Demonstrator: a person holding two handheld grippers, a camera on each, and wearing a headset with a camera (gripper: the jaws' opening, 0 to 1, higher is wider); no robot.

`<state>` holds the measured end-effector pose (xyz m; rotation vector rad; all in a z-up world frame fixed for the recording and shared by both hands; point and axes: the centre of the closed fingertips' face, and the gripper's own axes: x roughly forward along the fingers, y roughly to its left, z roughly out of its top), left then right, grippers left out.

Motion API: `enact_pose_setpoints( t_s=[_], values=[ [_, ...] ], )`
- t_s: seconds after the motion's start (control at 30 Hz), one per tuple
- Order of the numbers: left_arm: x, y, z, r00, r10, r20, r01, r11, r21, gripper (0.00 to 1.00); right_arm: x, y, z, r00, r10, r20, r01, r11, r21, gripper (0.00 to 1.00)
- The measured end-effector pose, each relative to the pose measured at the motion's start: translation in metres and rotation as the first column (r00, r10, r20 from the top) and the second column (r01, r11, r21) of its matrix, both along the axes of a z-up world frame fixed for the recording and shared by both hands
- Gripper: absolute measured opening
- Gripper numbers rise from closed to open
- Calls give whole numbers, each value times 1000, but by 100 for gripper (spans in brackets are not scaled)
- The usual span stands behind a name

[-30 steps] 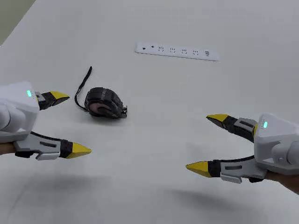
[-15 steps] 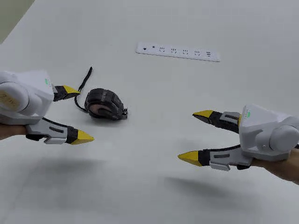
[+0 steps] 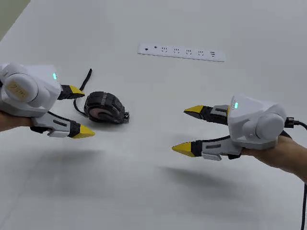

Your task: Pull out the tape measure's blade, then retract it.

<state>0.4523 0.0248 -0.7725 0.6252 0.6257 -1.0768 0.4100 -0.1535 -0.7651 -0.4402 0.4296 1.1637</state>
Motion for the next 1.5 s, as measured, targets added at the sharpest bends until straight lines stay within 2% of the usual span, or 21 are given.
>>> enact_pose_setpoints(
  t_s=[0.4,0.53,0.73,1.07,1.27,1.5],
  values=[
    [16,-5,-9,997,-75,-30,76,995,58,47,19,11,-6,999,37,-2,-37,999,-7,46],
    [17,-6,-14,993,-108,-53,112,991,78,43,27,19,-8,999,43,-5,-43,999,1,45],
    [22,-10,-16,988,-139,-62,144,985,97,39,34,35,-6,998,67,-11,-67,998,20,43],
    [27,-12,-21,983,-169,-76,177,978,110,31,44,60,-16,992,122,-26,-121,992,17,40],
    [27,-12,-22,980,-175,-90,184,978,100,31,47,73,-28,988,144,-48,-144,990,9,39],
    [26,-12,-22,979,-174,-104,184,978,101,30,48,86,-35,984,168,-60,-168,986,6,35]
  ],
)
